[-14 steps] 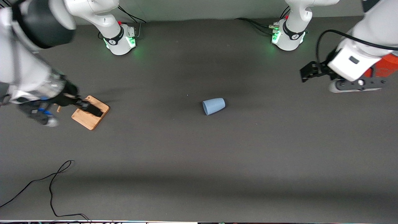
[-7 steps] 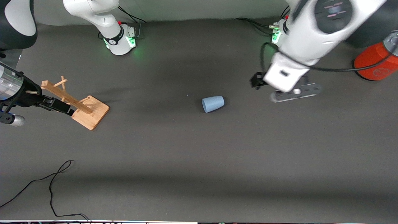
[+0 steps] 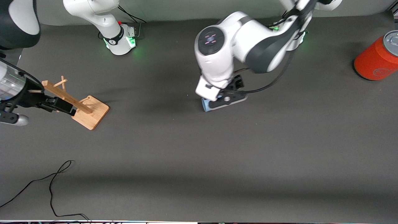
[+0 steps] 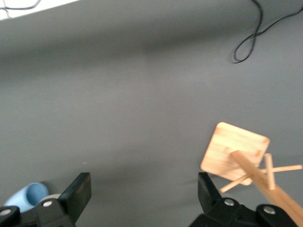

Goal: Rotate and upright cup with both arms
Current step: 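Retract the right gripper while the left gripper reaches the lying cup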

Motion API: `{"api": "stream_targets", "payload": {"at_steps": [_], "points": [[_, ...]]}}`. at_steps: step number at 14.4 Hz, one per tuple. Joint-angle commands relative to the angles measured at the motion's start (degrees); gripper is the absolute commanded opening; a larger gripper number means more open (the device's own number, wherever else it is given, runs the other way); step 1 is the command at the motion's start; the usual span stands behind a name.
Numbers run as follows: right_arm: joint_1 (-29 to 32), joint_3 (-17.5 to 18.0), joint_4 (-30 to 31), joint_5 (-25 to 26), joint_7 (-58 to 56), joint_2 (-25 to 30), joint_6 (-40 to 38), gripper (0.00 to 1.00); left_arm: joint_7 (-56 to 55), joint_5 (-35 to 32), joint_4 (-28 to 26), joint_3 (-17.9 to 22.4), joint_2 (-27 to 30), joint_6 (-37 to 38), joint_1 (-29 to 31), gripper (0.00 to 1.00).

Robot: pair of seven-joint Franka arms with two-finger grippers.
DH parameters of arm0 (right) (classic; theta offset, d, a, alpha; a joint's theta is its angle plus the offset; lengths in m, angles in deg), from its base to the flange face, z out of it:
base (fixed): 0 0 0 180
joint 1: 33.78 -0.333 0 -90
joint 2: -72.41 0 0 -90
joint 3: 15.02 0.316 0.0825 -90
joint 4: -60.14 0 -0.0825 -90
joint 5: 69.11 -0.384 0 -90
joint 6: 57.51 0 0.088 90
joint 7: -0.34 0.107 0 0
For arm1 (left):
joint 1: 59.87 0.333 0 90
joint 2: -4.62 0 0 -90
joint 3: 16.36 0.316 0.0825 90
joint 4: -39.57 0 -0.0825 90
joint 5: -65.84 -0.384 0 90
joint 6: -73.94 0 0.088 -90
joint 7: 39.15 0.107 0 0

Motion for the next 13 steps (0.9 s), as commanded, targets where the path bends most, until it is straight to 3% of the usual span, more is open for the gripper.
{"api": "stream_targets", "payload": {"at_steps": [1,4,8,13], "points": [[-1.0,-0.1,-1.3,3.5,-4.1,-1.2,0.2,1.0,-4.2,-4.8,6.0,0.9,-6.9,0.9,-4.5,1.0],[-1.0,-0.2,-1.3,2.8,-6.4,-1.0,0.2,1.0,-6.2,-7.2,6.1,3.2,-11.3,0.6,-9.0,1.0],[-0.5,-0.3,-0.7,1.7,-6.1,-0.7,-0.1,1.0,-6.2,-7.2,6.1,11.3,-17.7,-1.5,-17.5,1.0],[1.1,-0.5,-0.7,-0.6,-6.3,-0.9,-1.5,1.0,-6.2,-8.7,5.5,12.1,-22.7,-1.7,-19.9,1.0]]}}
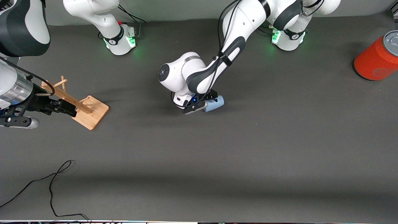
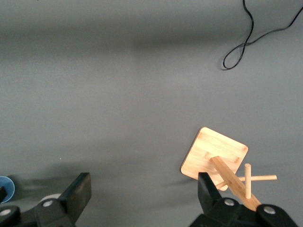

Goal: Rotate and upright cup with both arms
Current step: 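Grasp the cup's rim with the left gripper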

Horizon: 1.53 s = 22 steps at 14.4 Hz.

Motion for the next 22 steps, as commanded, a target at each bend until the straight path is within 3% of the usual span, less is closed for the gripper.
{"api": "stream_targets", "payload": {"at_steps": [1,10,12,13,17,19,22], "points": [[0.3,-0.3,-0.6,-1.4,-1.5,0.0,-0.8,1.0,-0.3,-1.6,2.1,1.0,-2.3,0.8,-1.3,1.0],[0.4,-0.3,-0.6,-1.4,-1.1,-0.4,-0.6,1.0,-0.3,-1.5,2.6,1.0,-1.8,5.8,-1.2,1.0],[0.7,-0.3,-0.7,-1.5,-1.7,-0.4,-0.6,1.0,-0.6,-1.3,2.6,1.0,-1.8,5.9,-1.2,0.93],[0.9,-0.3,-0.7,-1.5,-1.7,-0.5,-0.6,1.0,-1.8,-1.1,2.5,1.0,-1.8,5.8,-1.2,0.86],[0.8,-0.2,-0.9,-1.5,-1.2,-0.8,-0.2,1.0,-8.0,1.0,2.4,0.8,-1.8,5.5,-0.8,0.23],[0.8,-0.2,-0.9,-1.5,-1.1,-0.8,-0.1,1.0,-8.1,1.2,2.4,0.8,-1.8,5.7,-0.8,0.04],[0.9,-0.3,-1.0,-1.5,-1.2,-0.8,-0.1,1.0,-8.1,2.1,2.4,0.8,-1.5,6.0,-0.8,0.0]]}}
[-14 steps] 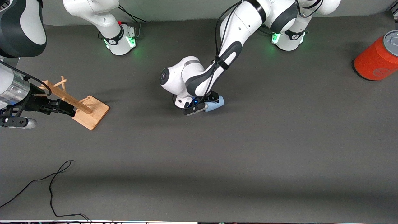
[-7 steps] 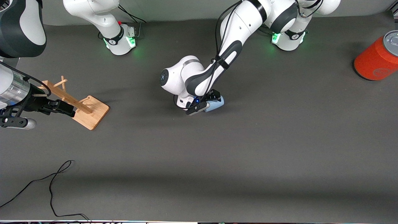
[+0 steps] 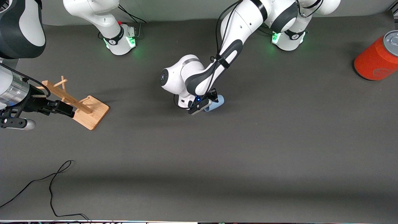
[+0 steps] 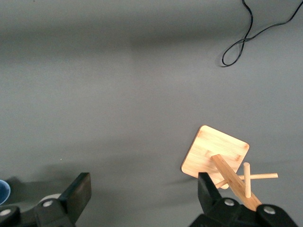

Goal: Rotate and upright cup with both arms
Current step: 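Grasp the cup's rim with the left gripper, then rotate the cup upright with the left gripper, opening facing up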

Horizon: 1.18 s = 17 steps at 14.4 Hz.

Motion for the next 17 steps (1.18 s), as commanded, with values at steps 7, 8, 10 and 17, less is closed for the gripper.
{"api": "stream_targets", "payload": {"at_steps": [7,8,10,17], "points": [[0.2,-0.1,-1.0,-1.0,-1.2,-0.8,-0.1,1.0,7.8,10.4,0.2,0.1,11.7,0.0,10.1,0.0],[0.2,-0.1,-0.9,-1.0,-1.1,-0.8,-0.1,1.0,10.2,12.1,-0.4,0.1,14.3,0.3,12.1,0.0],[0.2,-0.1,-0.8,-1.0,-1.2,-0.8,-0.1,1.0,14.5,15.2,-5.7,0.0,20.6,-1.6,16.6,0.0],[0.3,-0.1,-0.6,-1.0,-1.6,-0.9,0.7,1.0,25.9,22.9,-52.9,0.2,50.2,-40.4,22.6,0.0]]}}
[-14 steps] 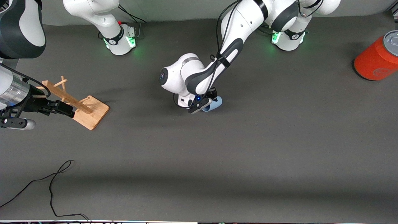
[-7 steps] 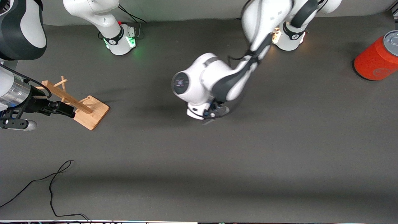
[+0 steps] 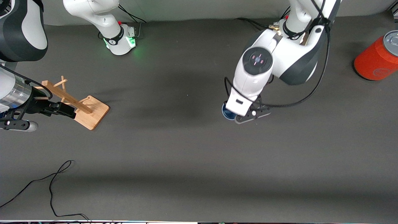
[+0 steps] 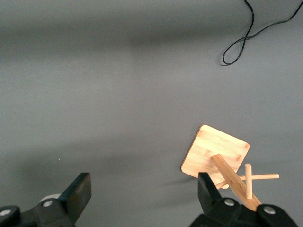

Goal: Rotate and upright cup with both arms
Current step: 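Rotate the cup upright with the left gripper, opening facing up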

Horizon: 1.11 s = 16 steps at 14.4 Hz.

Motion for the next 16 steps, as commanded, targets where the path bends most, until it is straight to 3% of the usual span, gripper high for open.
{"api": "stream_targets", "payload": {"at_steps": [1,3,5,12,16], "points": [[0.3,-0.1,-0.6,-1.0,-1.6,-0.2,0.5,1.0,0.9,0.8,-26.6,-0.1,13.2,-20.4,-0.8,0.0],[0.3,-0.2,-0.4,-1.0,-1.7,-0.2,0.5,1.0,0.1,0.8,-32.2,-0.1,12.5,-30.7,-3.0,0.0],[0.3,-0.2,-0.4,-1.0,-1.7,-0.1,0.4,1.0,0.0,0.1,-33.9,0.0,9.3,-35.3,-4.6,0.0],[0.3,-0.2,-0.3,-1.0,-1.6,-0.5,0.5,1.0,-3.4,-5.1,-32.6,0.2,-3.1,-43.7,-6.9,0.0],[0.3,-0.2,0.4,-1.0,-1.7,-0.3,0.5,1.0,-5.2,-7.7,-31.9,0.3,-4.1,-43.6,-6.8,0.0]]}}
